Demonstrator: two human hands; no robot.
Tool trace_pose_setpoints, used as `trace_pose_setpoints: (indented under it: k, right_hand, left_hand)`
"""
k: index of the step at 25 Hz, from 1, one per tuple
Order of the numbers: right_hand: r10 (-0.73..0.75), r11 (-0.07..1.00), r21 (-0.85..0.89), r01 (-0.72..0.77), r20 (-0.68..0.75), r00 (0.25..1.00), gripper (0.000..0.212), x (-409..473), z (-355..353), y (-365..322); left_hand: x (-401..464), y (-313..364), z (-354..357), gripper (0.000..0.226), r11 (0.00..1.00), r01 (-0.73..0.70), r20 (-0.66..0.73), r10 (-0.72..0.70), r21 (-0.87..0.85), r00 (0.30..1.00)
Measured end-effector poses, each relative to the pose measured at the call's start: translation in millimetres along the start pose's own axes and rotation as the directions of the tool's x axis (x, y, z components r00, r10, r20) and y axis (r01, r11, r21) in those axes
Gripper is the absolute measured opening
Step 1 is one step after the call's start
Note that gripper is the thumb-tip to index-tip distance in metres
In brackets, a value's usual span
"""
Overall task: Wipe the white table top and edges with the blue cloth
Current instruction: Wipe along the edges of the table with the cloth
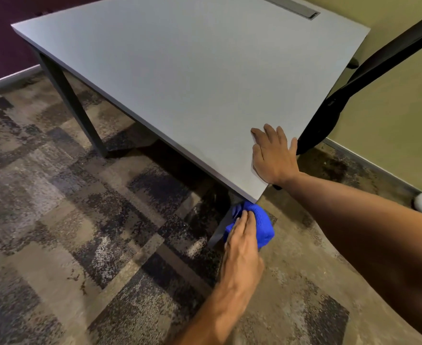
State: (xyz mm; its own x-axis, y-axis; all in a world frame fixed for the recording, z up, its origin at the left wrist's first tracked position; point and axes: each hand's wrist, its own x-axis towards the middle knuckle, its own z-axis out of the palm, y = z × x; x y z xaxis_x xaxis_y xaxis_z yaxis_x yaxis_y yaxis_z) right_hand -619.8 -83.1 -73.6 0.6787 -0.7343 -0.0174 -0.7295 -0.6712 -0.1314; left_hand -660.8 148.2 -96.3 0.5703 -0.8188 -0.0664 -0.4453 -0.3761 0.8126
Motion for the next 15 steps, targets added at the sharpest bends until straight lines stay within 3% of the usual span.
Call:
trace_pose_setpoints:
  k: [2,4,8,11,15]
  right_hand:
    - [-0.004,1.000,0.008,0.004,-0.002,1.000,0.054,-1,0,-1]
    - [-0.012,1.000,0.013,0.012,-0.004,1.000,0.055,0,1,0]
    - [-0.022,1.000,0.008,0.022,-0.007,1.000,0.056,2,2,1]
    - [-0.024,1.000,0.005,0.024,-0.005,1.000,0.055,3,2,0]
    - [-0.029,0.999,-0.013,0.029,-0.018,0.999,0.055,5,5,2]
  left_hand:
    - [-8,-15,-14,0.083,0.998,-0.035,-0.049,0.033,-0.054,0.998]
    - [-6,-34,-34,0.082,0.992,-0.001,-0.198,-0.024,-0.128,0.980]
    - [35,-75,-88,0.063,0.939,0.060,-0.459,-0.220,-0.338,0.861]
    - [77,-98,-129,0.051,0.832,0.059,-0.469,-0.368,-0.552,0.803]
    - [124,-110,-159,0.053,0.860,0.110,-0.559,-0.415,-0.498,0.718]
